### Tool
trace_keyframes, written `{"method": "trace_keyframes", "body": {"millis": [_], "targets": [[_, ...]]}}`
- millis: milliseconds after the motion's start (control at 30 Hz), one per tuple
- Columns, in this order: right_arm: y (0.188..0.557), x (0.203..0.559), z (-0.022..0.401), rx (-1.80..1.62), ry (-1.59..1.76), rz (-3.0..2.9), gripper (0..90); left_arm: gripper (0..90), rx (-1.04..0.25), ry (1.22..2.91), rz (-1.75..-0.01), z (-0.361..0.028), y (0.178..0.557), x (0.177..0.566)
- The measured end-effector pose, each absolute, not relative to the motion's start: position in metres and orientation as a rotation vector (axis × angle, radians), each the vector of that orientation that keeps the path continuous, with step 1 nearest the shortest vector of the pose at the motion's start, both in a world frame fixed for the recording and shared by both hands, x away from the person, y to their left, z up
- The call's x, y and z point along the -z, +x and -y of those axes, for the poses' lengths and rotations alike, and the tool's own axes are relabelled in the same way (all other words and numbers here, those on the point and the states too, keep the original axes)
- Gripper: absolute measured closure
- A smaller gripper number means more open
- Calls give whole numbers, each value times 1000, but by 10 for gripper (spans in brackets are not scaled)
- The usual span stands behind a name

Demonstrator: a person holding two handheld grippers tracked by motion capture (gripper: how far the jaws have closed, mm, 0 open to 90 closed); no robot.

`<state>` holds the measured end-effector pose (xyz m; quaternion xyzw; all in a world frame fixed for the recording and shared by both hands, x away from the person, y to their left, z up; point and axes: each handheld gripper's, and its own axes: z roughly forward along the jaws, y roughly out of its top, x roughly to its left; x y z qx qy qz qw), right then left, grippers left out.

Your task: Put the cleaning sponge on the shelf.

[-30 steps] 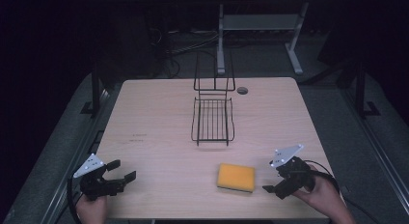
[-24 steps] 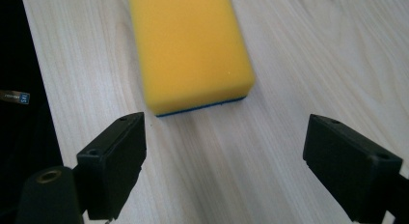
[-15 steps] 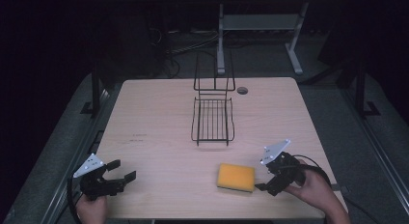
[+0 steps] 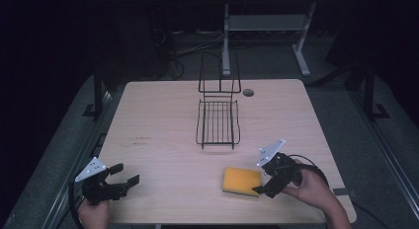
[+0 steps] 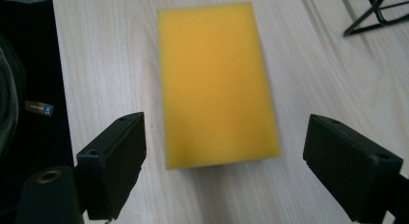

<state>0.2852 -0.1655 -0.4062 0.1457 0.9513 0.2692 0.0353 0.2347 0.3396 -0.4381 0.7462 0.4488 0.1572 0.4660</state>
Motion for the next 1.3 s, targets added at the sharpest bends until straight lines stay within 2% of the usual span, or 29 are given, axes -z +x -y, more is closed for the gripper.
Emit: {"method": "trace_keyframes", "body": {"millis": [500, 1300], "targets": [[296, 414, 140, -812, 377, -2972, 148, 141, -383, 1830, -1101, -340, 234, 438], [301, 437, 125, -758, 370, -3014, 148, 141, -375, 1830, -1102, -340, 235, 439]]}}
